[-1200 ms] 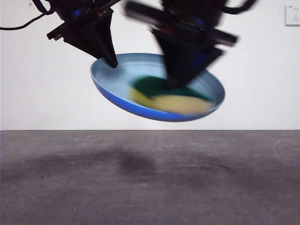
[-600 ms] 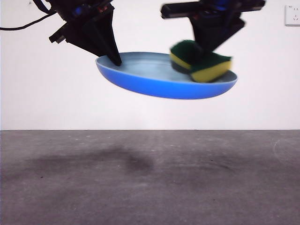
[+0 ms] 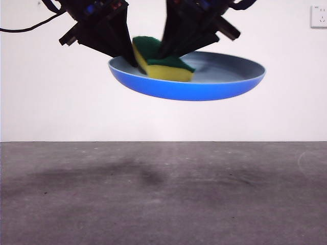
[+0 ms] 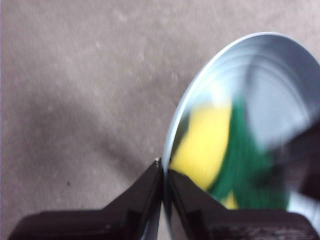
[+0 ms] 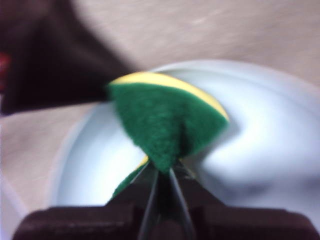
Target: Pick up the plate,pick up the cloth,clean the plate with the cloth
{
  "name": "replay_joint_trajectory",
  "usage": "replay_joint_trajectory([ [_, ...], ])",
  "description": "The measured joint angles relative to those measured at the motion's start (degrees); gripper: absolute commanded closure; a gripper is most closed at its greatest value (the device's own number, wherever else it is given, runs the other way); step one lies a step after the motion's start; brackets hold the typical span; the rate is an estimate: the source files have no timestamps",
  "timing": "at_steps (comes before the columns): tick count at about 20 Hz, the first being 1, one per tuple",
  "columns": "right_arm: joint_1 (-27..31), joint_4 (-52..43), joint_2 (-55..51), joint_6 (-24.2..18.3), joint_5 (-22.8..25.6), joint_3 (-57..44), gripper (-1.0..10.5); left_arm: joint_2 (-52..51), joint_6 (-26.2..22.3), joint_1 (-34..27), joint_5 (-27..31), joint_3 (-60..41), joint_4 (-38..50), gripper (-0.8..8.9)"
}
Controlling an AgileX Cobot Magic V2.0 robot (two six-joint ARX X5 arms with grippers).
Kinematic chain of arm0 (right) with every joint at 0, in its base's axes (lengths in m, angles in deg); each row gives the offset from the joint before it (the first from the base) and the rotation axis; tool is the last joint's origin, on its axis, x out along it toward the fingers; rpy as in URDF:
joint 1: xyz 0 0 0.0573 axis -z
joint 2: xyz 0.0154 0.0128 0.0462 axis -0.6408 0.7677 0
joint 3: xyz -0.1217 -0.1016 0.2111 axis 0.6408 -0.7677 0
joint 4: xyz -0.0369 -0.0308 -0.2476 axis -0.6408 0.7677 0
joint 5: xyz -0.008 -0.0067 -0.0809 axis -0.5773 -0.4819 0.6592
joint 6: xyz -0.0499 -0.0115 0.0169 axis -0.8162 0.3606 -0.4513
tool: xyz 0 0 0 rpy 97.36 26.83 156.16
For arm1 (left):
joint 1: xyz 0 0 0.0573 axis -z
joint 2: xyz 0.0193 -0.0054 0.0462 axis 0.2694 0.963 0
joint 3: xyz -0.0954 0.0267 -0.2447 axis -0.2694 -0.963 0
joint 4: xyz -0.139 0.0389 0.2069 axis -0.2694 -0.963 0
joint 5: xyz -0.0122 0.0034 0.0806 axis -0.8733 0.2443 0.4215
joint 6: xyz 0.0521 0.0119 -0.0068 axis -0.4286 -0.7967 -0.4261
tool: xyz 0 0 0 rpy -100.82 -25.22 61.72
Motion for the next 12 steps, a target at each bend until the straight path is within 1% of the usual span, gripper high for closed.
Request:
replay_joint_trajectory([
  [4,-2.27,6.14,0.02,0.11,-0.42,0.02,9.6,0.0,0.85,0.04,-0.04,0.0,1.31,8.21],
  [5,-2.45,8.9,0.02,0.02,0.0,0.07,9.6,0.0,0.9,0.02,-0.04,0.0,1.38,8.22],
  [6,-2.75,12.13,0.02,-0.11,1.55,0.09,9.6,0.02,0.9,0.02,-0.04,0.0,1.36,8.21],
  [7,-2.75,15.65,0.02,-0.15,4.39,0.13,9.6,0.04,0.87,0.02,-0.02,0.0,1.38,8.22],
  [9,-2.69,21.9,0.02,-0.2,13.57,0.15,9.6,0.15,0.9,0.02,0.17,0.0,1.4,8.22],
  [11,-2.6,23.23,-0.07,-0.33,24.33,0.15,9.6,0.17,0.96,0.02,0.79,0.0,1.42,8.22],
  [12,-2.4,22.56,-0.11,-0.31,27.74,0.15,9.6,0.17,1.01,-0.02,0.98,0.0,1.38,8.22],
])
